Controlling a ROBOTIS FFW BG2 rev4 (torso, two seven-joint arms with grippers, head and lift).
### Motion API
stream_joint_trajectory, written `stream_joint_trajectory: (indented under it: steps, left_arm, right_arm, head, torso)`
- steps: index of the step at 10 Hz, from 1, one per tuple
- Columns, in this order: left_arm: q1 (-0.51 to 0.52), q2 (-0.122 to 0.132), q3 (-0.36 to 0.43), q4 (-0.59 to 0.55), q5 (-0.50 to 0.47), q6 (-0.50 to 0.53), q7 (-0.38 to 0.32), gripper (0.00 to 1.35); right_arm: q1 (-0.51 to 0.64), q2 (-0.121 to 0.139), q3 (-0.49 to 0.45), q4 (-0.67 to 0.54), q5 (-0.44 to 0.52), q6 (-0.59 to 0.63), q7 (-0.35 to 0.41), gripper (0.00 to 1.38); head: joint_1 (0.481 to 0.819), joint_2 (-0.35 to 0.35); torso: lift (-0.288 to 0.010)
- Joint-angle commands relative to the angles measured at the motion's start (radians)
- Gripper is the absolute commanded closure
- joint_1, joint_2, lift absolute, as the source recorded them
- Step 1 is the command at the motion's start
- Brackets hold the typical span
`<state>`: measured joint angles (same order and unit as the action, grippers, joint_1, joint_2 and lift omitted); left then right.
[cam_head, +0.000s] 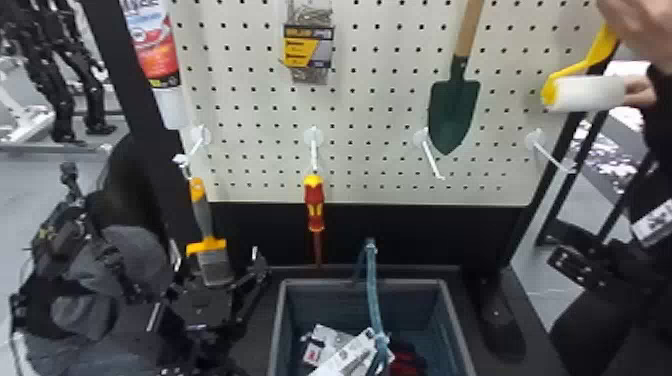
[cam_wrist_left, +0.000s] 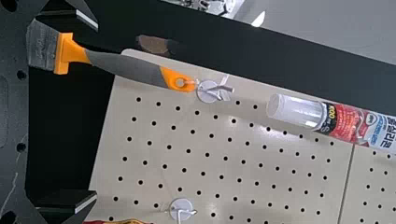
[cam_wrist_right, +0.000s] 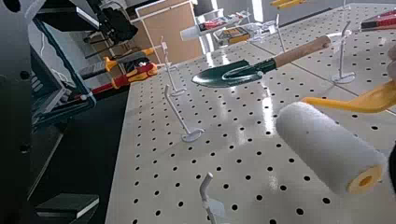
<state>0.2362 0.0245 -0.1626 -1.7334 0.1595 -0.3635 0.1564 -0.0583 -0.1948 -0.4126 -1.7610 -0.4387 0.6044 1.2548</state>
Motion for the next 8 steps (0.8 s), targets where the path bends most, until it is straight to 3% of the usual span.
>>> stream_joint_trajectory:
  steps: [1, 8]
  left_arm:
    - [0.0, 0.0, 0.0, 0.0, 0.0, 0.0, 0.0, 0.0]
    - [0.0, 0.0, 0.0, 0.0, 0.0, 0.0, 0.0, 0.0]
  right_arm:
    - [0.0, 0.0, 0.0, 0.0, 0.0, 0.0, 0.0, 0.0]
    - [0.0, 0.0, 0.0, 0.0, 0.0, 0.0, 0.0, 0.0]
  head:
    - [0.549, 0.0]
    - [0.549, 0.0]
  torso:
    - [-0.1]
    - [-0.1]
